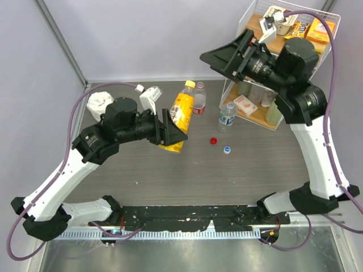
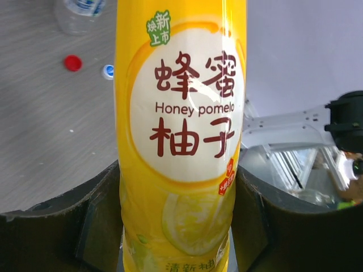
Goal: Unscrew the bottle caps
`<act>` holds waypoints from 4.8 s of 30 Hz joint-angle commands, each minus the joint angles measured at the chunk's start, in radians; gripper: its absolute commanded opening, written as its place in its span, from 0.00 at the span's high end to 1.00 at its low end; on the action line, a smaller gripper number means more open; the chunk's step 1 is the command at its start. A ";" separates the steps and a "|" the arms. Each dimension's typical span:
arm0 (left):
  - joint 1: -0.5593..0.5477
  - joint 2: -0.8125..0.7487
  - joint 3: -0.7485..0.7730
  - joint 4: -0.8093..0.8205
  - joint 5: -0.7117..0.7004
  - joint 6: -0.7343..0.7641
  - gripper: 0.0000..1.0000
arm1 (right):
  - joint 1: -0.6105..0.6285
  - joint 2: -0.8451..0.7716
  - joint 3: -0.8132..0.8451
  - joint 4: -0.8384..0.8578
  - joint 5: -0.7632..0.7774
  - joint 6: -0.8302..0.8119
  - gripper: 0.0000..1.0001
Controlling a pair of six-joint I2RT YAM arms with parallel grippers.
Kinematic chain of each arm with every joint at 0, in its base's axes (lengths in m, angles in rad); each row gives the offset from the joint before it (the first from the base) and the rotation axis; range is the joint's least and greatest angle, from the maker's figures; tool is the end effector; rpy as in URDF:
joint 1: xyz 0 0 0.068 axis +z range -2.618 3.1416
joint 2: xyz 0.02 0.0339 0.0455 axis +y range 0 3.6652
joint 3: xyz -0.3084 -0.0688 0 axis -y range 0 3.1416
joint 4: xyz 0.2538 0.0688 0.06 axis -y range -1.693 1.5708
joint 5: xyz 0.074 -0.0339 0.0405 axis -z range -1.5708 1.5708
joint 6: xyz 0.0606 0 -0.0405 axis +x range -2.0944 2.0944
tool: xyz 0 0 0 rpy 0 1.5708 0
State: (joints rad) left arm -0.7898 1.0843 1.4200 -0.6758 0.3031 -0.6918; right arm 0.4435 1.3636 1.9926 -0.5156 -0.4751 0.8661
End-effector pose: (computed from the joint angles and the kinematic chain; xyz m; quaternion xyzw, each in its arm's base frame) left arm 0.1420 -0.1690 0.4824 0.1266 0.8020 -0.4761 0.3379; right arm 0.2171 0.1338 0.6276 -0.0359 0.6696 0.5659 0.4797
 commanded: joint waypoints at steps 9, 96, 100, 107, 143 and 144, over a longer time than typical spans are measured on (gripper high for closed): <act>-0.002 0.175 0.301 -0.294 -0.294 0.259 0.76 | 0.001 0.278 0.356 -0.463 0.196 -0.081 0.02; -0.292 0.154 0.223 -0.191 -0.308 0.155 0.87 | 0.040 -0.103 -0.356 0.373 -0.201 0.079 0.98; -0.292 0.123 0.203 -0.148 -0.175 0.121 0.90 | 0.035 -0.116 -0.339 0.446 -0.308 0.117 0.98; -0.290 0.025 0.091 0.076 -0.081 0.014 0.94 | 0.029 -0.133 -0.397 0.860 -0.447 0.368 0.98; -0.290 0.109 0.132 -0.283 -0.626 0.097 1.00 | -0.158 0.073 -0.181 -0.045 -0.163 0.025 0.00; -0.290 0.124 0.143 -0.297 -0.653 0.103 1.00 | -0.158 0.089 -0.161 -0.072 -0.160 0.016 0.00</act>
State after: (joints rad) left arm -1.0843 1.1744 1.4937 -0.8719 -0.1505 -0.6365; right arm 0.2848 1.3952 1.7264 -0.3813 -0.6910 0.9878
